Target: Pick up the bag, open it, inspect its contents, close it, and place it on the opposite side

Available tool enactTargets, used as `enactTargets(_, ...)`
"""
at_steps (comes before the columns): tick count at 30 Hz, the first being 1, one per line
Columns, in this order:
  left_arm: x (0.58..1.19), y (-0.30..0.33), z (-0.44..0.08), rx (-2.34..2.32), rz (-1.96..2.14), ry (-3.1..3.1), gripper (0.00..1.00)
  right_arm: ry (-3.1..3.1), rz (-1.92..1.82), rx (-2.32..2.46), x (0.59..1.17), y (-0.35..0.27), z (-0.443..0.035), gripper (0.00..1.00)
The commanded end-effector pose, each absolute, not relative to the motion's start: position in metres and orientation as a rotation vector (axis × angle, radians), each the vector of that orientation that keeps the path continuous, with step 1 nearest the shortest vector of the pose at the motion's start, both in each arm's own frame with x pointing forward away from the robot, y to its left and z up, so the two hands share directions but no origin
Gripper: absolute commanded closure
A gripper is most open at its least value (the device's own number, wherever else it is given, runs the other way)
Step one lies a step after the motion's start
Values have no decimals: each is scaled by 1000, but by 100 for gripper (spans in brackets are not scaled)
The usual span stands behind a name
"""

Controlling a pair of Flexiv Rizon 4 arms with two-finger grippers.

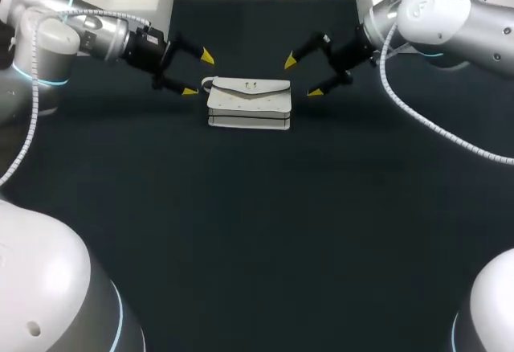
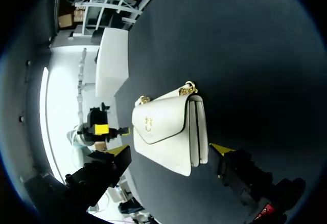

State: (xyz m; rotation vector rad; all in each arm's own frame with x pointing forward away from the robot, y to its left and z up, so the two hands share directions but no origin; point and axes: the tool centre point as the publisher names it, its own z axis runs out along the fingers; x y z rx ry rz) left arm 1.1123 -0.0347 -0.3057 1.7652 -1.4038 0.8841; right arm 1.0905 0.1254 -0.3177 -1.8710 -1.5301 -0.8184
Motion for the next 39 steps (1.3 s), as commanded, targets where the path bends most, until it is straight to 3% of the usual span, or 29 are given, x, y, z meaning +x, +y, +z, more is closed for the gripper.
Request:
enactTargets(1,1111,-38,-311,1715,898,-1374,0,-1521,-822,-1840,1094,127,-321,0)
enactTargets(18,1111,-50,-324,1596,1010,-1417,2,-1512,-917,-1593,1115,142,-346,0)
enactTargets(22,1115,-51,-328,1579,1032,-1421,10,-1509,-915,-1549,1120,147,-350,0)
enactTargets(24,1116,-53,-330,1570,1050,-1434,21,-1506,-906,-1546,1123,149,-351,0)
enactTargets(26,1117,-54,-332,1568,1063,-1446,29,-1494,-910,-1520,1124,151,-352,7)
enactTargets(33,1119,-55,-338,1564,1115,-1442,40,-1490,-892,-1508,1126,156,-353,5)
enactTargets(34,1120,-56,-339,1563,1114,-1439,45,-1490,-890,-1506,1125,157,-354,4)
enactTargets(39,1123,-57,-345,1578,1110,-1421,43,-1481,-885,-1502,1126,160,-355,9)
